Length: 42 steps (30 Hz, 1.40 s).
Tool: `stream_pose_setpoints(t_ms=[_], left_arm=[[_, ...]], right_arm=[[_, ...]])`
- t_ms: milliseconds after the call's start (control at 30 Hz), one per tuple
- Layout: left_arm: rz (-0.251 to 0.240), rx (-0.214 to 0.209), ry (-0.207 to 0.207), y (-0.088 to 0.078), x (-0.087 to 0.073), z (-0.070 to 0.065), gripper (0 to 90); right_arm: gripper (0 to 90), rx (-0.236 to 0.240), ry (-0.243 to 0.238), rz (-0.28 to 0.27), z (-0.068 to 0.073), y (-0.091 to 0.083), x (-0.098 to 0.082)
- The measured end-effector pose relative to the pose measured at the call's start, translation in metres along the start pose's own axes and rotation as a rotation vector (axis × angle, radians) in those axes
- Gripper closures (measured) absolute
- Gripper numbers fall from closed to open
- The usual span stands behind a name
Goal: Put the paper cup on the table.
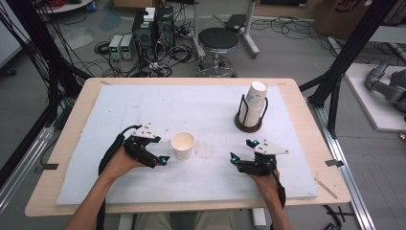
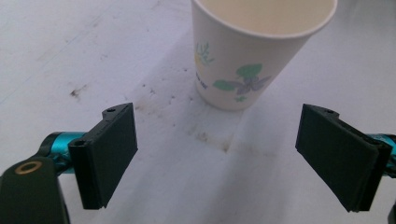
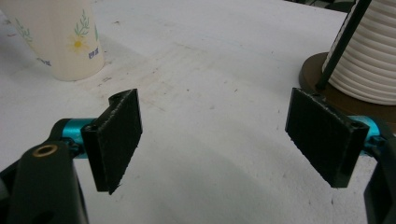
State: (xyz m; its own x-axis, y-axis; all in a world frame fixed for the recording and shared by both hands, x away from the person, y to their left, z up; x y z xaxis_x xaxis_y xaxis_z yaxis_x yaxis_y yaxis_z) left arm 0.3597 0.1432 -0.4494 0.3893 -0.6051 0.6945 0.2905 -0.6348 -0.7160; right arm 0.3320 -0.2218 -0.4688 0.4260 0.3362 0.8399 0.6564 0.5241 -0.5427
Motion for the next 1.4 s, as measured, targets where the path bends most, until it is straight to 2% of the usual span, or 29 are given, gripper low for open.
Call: stream_pose_setpoints(t_ms=[167,367,600,700,867,933,1100,1167,1400], left_arm=[[-0.044,0.026,-0.034,-0.012,-0.015,0.003,12.7],[-0.108,0.093,-0.059,-0.025,-0.027,0.004,12.9],[-0.197,0.139,-0.119,-0.036,-0.043,0.007,12.9],[-0.225,0.157,-0.130,-0.039,-0.049,0.008,12.9],[-0.298,0.214,-0.161,-0.045,-0.060,0.012,12.9],[-0.324,0.215,-0.170,-0.047,-0.062,0.013,12.9],[-0.339,0.229,-0.187,-0.049,-0.071,0.014,12.9],[-0.360,0.230,-0.198,-0.050,-0.075,0.014,12.9],[-0.395,0.247,-0.193,-0.054,-0.080,0.014,12.9]], right_arm=[[19.0,-0.001,-0.002,-0.005,0.000,-0.001,0.000],[19.0,-0.002,0.001,-0.003,0.000,0.000,0.000],[19.0,-0.003,-0.001,-0.007,0.000,-0.001,0.000],[19.0,-0.001,0.000,-0.007,0.000,-0.001,0.000],[19.0,-0.005,-0.003,-0.011,0.000,-0.001,0.000],[19.0,-0.006,-0.001,-0.010,0.000,-0.001,0.000],[19.0,-0.005,0.003,-0.012,0.000,-0.001,0.000],[19.0,-0.005,0.000,-0.011,0.000,-0.002,0.000],[18.9,-0.005,-0.003,-0.017,0.001,-0.002,-0.001]])
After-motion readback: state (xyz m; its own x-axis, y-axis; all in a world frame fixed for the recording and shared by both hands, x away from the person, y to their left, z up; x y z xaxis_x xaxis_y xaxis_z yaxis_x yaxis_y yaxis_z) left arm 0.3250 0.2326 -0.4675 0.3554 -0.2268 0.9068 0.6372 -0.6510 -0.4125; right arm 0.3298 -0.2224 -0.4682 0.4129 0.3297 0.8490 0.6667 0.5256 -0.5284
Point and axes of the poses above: each handheld gripper's, and its own axes: y roughly forward along the jaws, x roughly out of its top, z roughly to its left, the point moved 4 cm from there along y, roughly forward along the jaws, and after that the axes turned 6 degrees about z, right-handed, at the moved point
